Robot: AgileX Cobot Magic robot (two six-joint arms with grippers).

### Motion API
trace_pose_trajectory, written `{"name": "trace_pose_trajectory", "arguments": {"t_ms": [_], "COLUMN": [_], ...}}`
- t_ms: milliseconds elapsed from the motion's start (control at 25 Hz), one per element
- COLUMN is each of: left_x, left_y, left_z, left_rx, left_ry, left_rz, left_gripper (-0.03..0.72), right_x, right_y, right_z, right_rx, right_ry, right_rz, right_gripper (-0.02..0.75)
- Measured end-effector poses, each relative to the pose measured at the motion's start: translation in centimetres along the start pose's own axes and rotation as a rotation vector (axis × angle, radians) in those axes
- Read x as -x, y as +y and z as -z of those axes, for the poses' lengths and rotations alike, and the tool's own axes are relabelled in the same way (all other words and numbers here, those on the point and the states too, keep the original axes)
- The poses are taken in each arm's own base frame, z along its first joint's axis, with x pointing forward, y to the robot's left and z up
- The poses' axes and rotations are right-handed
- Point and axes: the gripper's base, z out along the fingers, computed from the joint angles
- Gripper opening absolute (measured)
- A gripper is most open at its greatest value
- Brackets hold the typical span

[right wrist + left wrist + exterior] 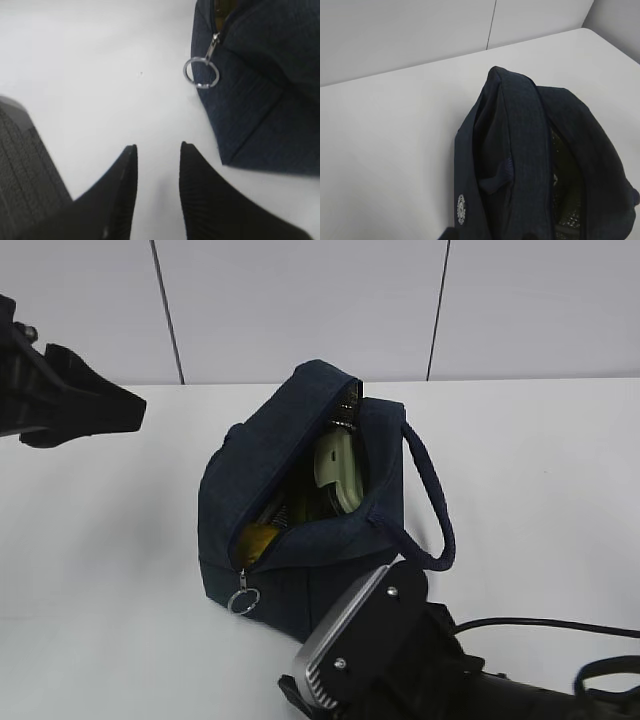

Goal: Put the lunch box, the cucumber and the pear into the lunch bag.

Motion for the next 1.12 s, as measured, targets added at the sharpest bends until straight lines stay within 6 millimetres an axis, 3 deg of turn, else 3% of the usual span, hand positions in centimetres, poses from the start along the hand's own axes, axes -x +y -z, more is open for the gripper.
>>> {"name": "trace_pose_trajectory", "arguments": {"t_ms": [120, 440, 800, 1120], "left_x": [0.0, 0.0, 0.0, 0.0], "left_y": [0.0, 0.0, 0.0, 0.0], "left_z": [0.0, 0.0, 0.0, 0.0], "left_rx": [0.0, 0.0, 0.0, 0.0], "left_ry": [0.0, 0.0, 0.0, 0.0], "left_rz": [0.0, 0.0, 0.0, 0.0], "left_gripper": [0.246, 0.246, 0.246, 0.246], "right_x": [0.1, 0.9, 1.0, 0.8], "right_y": [0.0, 0.1, 0.1, 0.0], "right_z": [-1.8, -5.3, -8.2, -8.7], "right_rx": [-0.03, -0.071, -0.13, -0.157], "right_ry": [-0.06, -0.105, -0.059, -0.039], "right_rz": [-0.002, -0.101, -0.21, -0.256], "right_gripper": [0.255, 0.391, 0.407, 0.41]}}
